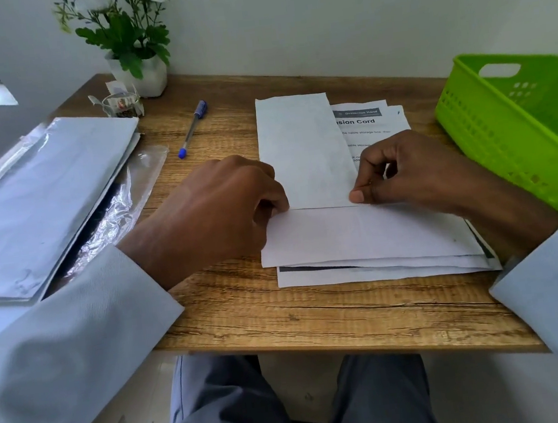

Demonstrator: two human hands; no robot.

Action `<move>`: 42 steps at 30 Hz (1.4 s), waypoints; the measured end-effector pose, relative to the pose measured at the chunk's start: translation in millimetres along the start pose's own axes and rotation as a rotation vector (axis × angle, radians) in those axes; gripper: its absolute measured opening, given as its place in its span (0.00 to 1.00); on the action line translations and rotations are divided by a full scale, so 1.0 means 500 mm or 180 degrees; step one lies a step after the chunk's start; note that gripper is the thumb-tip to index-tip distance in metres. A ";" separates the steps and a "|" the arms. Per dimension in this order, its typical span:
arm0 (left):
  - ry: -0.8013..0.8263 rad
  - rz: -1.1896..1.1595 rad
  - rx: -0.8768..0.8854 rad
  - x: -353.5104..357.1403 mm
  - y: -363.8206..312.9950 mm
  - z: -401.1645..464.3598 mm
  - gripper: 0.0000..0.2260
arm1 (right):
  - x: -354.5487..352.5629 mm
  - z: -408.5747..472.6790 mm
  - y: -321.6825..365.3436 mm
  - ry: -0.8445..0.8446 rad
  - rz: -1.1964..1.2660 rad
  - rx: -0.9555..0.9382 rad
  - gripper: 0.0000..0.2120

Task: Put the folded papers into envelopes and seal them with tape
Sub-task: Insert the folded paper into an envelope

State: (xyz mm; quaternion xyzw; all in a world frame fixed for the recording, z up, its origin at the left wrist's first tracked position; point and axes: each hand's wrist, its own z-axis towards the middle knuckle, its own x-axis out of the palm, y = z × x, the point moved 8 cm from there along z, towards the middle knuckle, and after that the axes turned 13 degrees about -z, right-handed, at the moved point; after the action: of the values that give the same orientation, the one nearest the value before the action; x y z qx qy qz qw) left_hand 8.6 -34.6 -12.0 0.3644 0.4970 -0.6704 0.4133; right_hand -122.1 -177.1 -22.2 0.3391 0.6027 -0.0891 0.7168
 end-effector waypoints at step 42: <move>-0.1022 -0.0466 0.0553 -0.228 -0.094 0.172 0.10 | -0.090 -0.035 0.150 -0.1022 0.1842 -0.0423 0.08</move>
State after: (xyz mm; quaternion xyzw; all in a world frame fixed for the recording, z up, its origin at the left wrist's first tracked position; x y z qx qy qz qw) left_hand 3.7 -88.1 128.1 0.2500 0.3902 -0.7885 0.4044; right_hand -107.5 -122.5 47.0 0.4303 0.3653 0.1053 0.8187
